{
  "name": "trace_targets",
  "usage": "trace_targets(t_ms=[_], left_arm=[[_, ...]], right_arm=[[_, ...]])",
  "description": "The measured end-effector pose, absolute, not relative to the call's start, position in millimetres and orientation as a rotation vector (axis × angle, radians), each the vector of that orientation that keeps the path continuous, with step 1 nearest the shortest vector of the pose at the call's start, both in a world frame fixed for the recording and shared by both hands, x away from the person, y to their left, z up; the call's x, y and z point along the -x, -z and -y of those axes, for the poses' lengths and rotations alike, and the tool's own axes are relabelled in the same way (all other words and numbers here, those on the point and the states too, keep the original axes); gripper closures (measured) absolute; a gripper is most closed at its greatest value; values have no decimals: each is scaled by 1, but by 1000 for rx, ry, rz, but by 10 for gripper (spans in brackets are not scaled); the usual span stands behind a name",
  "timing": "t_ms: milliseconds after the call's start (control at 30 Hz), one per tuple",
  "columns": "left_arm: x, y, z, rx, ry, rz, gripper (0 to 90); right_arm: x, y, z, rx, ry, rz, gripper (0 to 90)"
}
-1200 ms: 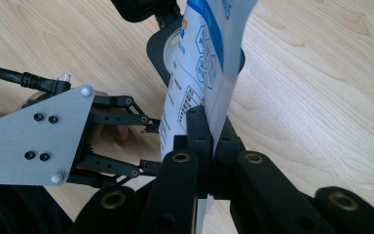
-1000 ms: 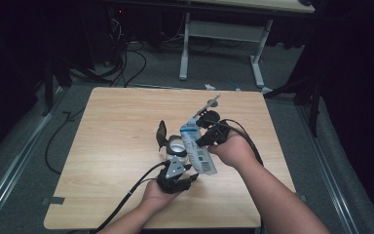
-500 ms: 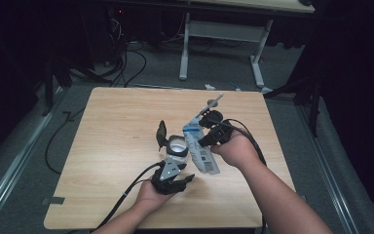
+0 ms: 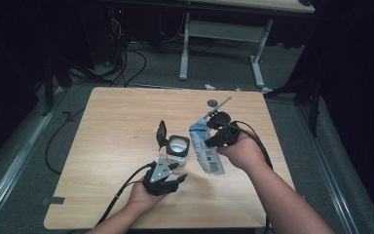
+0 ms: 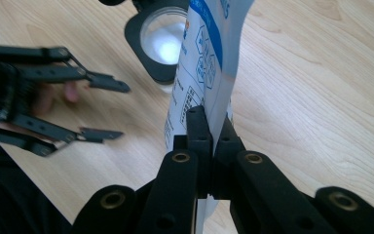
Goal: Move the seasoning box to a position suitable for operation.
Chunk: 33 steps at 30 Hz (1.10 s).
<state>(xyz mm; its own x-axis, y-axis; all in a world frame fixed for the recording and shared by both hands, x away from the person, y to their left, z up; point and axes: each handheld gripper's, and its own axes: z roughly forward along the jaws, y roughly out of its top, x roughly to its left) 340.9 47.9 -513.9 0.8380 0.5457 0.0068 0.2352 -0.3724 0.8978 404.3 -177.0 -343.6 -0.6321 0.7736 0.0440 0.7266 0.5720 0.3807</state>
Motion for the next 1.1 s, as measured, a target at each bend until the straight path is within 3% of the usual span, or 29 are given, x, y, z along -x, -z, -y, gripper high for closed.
trace_targets(t_ms=[1100], left_arm=[[-351, 513, -157, -1945, -525, -785, 462]], right_arm=[[-357, 391, 299, -1344, -916, -2246, 900]])
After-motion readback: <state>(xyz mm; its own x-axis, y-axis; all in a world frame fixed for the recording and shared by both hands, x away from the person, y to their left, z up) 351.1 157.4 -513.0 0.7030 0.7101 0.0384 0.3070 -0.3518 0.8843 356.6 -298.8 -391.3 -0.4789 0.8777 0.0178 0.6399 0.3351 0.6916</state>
